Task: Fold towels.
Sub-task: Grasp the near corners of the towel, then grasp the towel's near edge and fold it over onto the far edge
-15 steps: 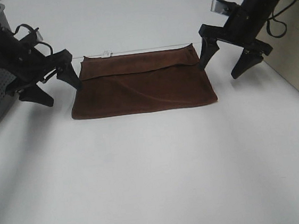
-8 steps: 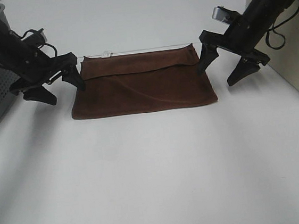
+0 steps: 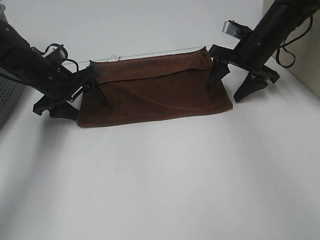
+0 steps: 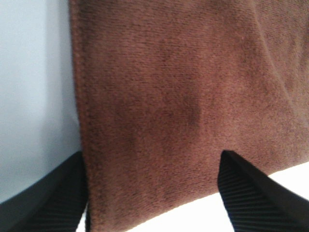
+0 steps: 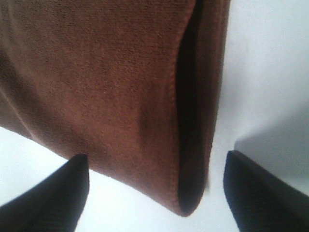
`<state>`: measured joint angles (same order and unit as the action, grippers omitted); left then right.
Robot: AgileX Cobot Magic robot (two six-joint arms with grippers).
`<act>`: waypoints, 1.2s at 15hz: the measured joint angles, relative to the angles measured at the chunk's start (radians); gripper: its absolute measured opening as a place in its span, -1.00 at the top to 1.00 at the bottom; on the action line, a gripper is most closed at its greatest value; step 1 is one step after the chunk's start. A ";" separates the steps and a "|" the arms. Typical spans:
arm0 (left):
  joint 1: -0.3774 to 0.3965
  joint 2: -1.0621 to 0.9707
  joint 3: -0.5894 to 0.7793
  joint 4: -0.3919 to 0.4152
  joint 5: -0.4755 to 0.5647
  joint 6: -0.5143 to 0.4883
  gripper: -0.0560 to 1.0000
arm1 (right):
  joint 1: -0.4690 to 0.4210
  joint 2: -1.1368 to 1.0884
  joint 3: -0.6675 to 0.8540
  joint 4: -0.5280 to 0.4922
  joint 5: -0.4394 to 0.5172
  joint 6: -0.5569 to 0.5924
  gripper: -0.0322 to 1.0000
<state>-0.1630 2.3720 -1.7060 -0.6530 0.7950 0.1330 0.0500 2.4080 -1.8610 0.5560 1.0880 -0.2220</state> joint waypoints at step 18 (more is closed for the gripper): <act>-0.006 -0.135 0.105 0.211 0.153 0.007 0.88 | 0.034 -0.151 0.272 -0.011 -0.102 0.053 0.94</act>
<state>-0.1690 2.2370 -1.6010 -0.4420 0.9480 0.1400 0.0840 2.2570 -1.5890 0.5450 0.9860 -0.1690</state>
